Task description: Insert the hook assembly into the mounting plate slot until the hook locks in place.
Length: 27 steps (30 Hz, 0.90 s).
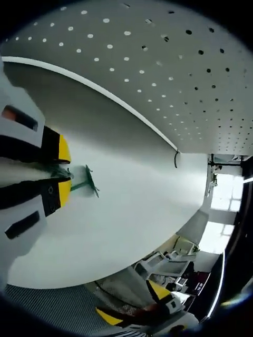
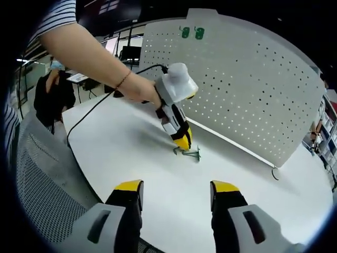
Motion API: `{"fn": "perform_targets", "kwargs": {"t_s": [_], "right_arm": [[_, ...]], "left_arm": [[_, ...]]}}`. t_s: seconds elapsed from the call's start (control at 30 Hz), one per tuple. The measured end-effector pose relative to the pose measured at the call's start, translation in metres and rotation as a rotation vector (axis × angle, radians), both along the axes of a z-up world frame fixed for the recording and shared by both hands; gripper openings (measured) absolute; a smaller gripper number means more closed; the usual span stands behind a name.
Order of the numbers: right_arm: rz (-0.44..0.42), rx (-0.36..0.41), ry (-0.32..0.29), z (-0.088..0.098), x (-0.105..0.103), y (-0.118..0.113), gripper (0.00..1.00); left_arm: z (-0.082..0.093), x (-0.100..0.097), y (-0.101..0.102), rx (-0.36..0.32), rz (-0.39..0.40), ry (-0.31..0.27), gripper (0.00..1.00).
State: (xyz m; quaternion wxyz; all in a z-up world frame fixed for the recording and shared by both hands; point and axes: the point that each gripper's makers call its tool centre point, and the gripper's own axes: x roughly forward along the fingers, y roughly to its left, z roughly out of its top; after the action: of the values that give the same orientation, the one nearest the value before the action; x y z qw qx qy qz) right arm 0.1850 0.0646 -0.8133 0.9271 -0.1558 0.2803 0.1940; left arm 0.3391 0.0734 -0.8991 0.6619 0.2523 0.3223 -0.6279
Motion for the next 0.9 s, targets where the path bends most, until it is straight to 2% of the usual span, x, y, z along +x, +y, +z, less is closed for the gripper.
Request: {"fn": "perform_targets", "kwargs": {"t_s": [0.13,0.23,0.4,0.47,0.7,0.83,0.9], "right_arm": [[0.004,-0.003,0.001,0.0,0.0,0.001,0.47],[0.004,-0.001,0.003,0.0,0.0,0.0,0.47],[0.005,-0.001,0.004,-0.001,0.0,0.0,0.47],[0.005,0.0,0.002,0.0,0.0,0.0,0.47],[0.004,0.018,0.005,0.0,0.001,0.001,0.47],[0.012,0.027,0.005,0.001,0.0,0.003,0.47],[0.014,0.039,0.006,0.001,0.0,0.005,0.48]], "left_arm": [[-0.002,-0.001,-0.001,0.022,0.007,0.023,0.07],[-0.001,-0.001,0.001,0.038,-0.013,0.013,0.05],[0.005,0.001,0.009,0.03,0.004,0.006,0.04],[0.008,0.006,0.013,0.019,0.035,0.013,0.03],[0.047,0.018,0.03,-0.089,0.177,0.044,0.03],[0.07,0.019,0.043,-0.145,0.256,0.046,0.02],[0.084,0.013,0.05,-0.187,0.293,0.048,0.02]]}}
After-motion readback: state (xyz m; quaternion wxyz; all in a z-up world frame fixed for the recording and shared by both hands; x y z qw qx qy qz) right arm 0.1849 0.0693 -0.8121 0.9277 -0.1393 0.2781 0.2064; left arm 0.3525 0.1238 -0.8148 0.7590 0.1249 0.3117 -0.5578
